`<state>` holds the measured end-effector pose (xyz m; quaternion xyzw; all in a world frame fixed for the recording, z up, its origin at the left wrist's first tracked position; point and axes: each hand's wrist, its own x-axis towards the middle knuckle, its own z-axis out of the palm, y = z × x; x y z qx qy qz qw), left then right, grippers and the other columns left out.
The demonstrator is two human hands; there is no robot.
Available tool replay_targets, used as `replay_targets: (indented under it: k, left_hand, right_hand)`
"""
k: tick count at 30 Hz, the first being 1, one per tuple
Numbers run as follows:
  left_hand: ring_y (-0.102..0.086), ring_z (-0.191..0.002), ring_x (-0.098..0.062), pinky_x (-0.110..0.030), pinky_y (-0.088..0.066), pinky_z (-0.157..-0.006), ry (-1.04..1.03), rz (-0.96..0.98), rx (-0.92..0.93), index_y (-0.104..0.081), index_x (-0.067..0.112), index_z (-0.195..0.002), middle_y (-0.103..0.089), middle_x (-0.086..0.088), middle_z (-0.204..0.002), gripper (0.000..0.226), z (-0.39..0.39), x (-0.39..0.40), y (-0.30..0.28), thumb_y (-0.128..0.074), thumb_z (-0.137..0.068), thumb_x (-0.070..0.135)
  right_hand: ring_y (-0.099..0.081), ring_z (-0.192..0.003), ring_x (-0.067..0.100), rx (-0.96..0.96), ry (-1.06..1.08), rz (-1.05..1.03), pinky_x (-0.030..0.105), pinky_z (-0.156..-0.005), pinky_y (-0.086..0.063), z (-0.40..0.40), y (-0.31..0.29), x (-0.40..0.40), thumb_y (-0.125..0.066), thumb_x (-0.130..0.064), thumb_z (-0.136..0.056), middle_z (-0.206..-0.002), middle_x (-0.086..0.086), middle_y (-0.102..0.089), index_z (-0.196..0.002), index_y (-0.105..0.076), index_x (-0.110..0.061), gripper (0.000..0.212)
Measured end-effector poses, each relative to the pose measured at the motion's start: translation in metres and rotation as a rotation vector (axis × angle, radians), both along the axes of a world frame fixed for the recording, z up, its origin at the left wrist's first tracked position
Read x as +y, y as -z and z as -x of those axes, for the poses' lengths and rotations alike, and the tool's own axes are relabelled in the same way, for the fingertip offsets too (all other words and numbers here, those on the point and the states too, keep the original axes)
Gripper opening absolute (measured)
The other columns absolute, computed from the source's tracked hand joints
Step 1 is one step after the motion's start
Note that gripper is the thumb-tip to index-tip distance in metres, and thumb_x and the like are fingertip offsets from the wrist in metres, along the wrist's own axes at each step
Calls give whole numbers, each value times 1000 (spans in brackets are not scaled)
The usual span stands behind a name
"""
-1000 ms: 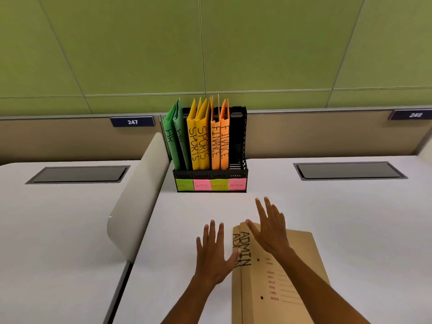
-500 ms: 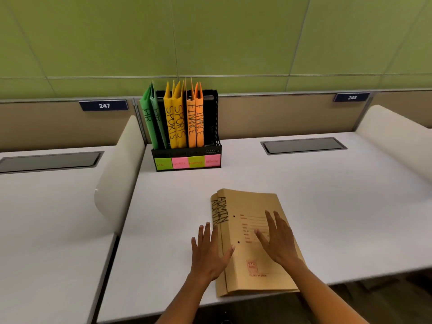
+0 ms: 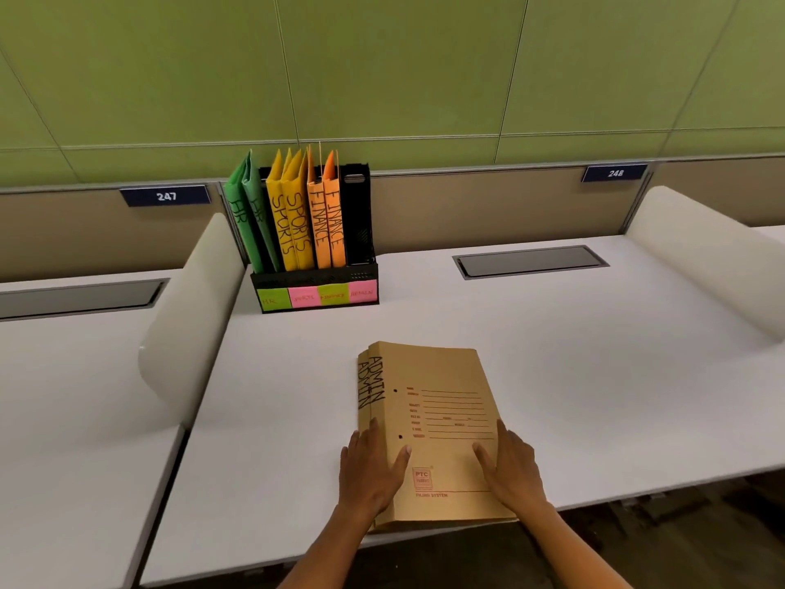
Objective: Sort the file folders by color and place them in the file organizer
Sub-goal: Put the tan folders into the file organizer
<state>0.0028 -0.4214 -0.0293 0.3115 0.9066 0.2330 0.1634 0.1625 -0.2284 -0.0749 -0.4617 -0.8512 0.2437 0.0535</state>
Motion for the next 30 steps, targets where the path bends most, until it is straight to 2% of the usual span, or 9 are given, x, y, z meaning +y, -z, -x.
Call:
replay_targets:
  k: [3, 5, 8, 10, 14, 17, 22, 26, 30]
  left_hand:
    - [-49, -125, -20, -40, -48, -101, -54, -47, -13, -20, 28, -145, -43, 3, -144, 73, -4, 10, 1, -43, -87, 67]
    - [-53, -119, -20, -39, -53, -94, -116, -90, -55, -22, 31, -143, -47, 4, -141, 73, -8, 19, 2, -43, -85, 69]
    - [-56, -113, -21, -40, -57, -86, -219, -154, -108, -25, 34, -141, -52, 5, -135, 74, -8, 30, 9, -40, -80, 73]
    - [-59, -108, -22, -42, -59, -83, -281, -217, -154, -29, 37, -137, -56, 5, -130, 70, -7, 37, 10, -44, -79, 72]
    - [-61, -107, -25, -45, -56, -87, -432, -324, -222, -39, 25, -136, -57, 0, -126, 65, -9, 48, -9, -65, -82, 51]
    - [-66, -100, -26, -43, -58, -83, -525, -383, -377, -48, 17, -129, -61, -3, -117, 59, -6, 57, -14, -73, -82, 41]
    - [-71, -80, -22, -41, -61, -74, -585, -429, -471, -62, 14, -97, -71, -5, -98, 33, 1, 62, -14, -80, -77, 33]
    - [-73, -75, -22, -42, -62, -71, -586, -472, -497, -66, 12, -88, -73, -5, -91, 29, 7, 62, -14, -82, -75, 33]
    - [-73, -73, -18, -38, -62, -67, -518, -518, -417, -66, 15, -90, -73, -3, -93, 24, 7, 69, -21, -78, -80, 33]
  right_hand:
    - [-54, -114, 17, 44, -49, -21, 40, -98, -47, 2, -4, 5, -30, -75, -85, -129, -11, -54, -140, -26, -37, 68]
    - [-58, -108, 17, 101, -46, -29, 41, -96, -50, 3, -8, 8, -31, -72, -86, -126, -12, -57, -136, -32, -37, 61]
    - [-62, -101, 18, 174, -4, 5, 42, -87, -56, 7, -10, 14, -20, -81, -81, -123, -9, -61, -134, -38, -35, 72]
    - [-63, -101, 18, 188, 13, -10, 42, -88, -55, 8, -14, 16, -22, -77, -82, -122, -7, -62, -134, -42, -30, 73]
    - [-63, -107, 21, 154, 82, -4, 37, -91, -51, 12, -20, 23, -41, -52, -96, -125, 0, -63, -137, -48, -18, 54]
    - [-63, -111, 24, 171, 121, 75, 42, -95, -49, 15, -20, 31, -42, -50, -96, -127, 2, -63, -139, -46, -17, 54]
    - [-65, -105, 25, 231, 139, 148, 42, -92, -51, 14, -18, 47, -44, -46, -97, -118, 4, -67, -137, -48, -14, 51]
    - [-66, -102, 26, 242, 108, 180, 43, -90, -52, 12, -17, 62, -45, -44, -97, -116, 7, -68, -137, -47, -14, 50]
    - [-67, -99, 24, 221, 49, 181, 41, -89, -52, 16, -16, 78, -45, -44, -97, -113, 6, -69, -139, -46, -15, 50]
